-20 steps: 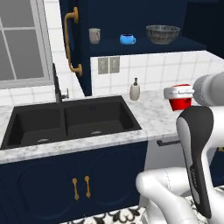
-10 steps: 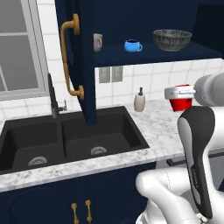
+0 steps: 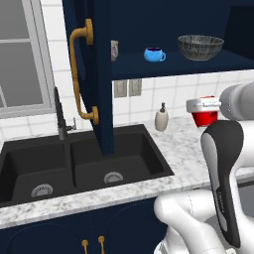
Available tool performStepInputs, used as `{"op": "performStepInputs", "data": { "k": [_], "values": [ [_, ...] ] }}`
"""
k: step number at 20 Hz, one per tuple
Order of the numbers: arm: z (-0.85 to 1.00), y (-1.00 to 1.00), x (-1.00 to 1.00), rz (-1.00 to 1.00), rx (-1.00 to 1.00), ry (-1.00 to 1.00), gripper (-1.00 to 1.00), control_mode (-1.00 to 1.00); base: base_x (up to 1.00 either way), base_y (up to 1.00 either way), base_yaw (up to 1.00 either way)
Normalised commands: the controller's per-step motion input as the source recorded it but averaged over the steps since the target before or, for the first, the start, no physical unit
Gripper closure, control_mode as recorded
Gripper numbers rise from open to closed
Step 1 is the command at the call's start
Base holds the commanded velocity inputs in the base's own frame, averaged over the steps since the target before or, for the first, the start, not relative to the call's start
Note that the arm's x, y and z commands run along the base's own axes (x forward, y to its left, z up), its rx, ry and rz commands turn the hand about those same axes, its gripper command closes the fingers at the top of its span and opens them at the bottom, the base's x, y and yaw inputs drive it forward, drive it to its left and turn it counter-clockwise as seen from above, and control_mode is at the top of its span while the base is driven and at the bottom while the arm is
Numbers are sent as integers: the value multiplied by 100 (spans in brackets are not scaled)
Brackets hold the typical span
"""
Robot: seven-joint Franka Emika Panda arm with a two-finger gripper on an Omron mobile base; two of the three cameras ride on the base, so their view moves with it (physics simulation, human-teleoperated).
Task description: Gather all objects into one cabinet and sort the glasses and bowls to opposite sides.
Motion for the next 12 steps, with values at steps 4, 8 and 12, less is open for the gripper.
{"op": "performStepInputs", "data": {
  "k": [4, 8, 12],
  "values": [
    [3, -1, 3, 2, 0, 0, 100, -100, 0, 0, 0],
    [39, 1, 16, 22, 5, 0, 100, -100, 0, 0, 0],
    [55, 24, 0, 24, 0, 0, 100, -100, 0, 0, 0]
  ]
}}
